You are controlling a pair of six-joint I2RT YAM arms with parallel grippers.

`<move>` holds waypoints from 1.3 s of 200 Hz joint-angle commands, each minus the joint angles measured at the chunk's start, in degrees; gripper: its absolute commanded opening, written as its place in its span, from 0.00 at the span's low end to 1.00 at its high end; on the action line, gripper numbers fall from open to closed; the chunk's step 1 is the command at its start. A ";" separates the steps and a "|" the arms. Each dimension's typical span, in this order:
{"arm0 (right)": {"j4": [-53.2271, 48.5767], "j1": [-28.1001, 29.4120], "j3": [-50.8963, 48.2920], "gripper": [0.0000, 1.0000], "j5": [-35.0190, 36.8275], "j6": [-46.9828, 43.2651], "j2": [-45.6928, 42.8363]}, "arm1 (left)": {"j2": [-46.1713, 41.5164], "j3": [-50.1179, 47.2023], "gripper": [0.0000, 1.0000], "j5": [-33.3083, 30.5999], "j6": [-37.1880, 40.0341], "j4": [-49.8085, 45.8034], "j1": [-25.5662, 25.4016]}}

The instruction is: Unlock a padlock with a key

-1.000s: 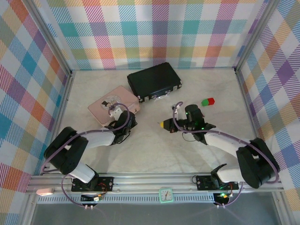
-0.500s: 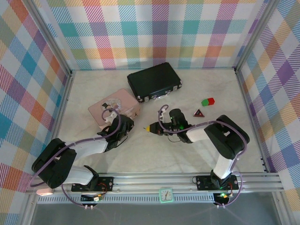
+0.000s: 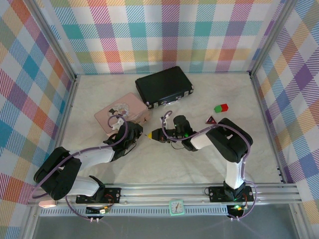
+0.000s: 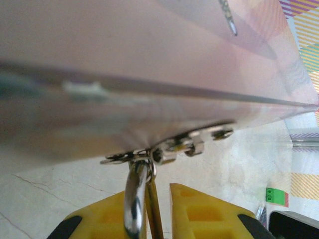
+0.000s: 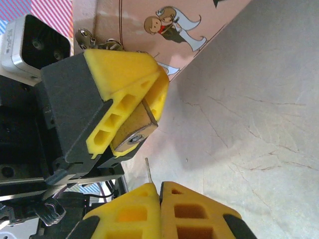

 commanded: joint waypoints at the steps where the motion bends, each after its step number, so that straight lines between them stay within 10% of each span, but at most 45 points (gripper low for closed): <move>1: 4.24 0.74 0.81 0.00 -1.39 1.72 0.08 | -0.73 -0.39 0.00 1.29 -1.94 6.06 -0.39; 260: 6.13 1.02 -1.16 0.00 -0.15 5.00 -2.03 | -4.57 -2.19 0.00 -0.81 -2.88 6.11 -1.63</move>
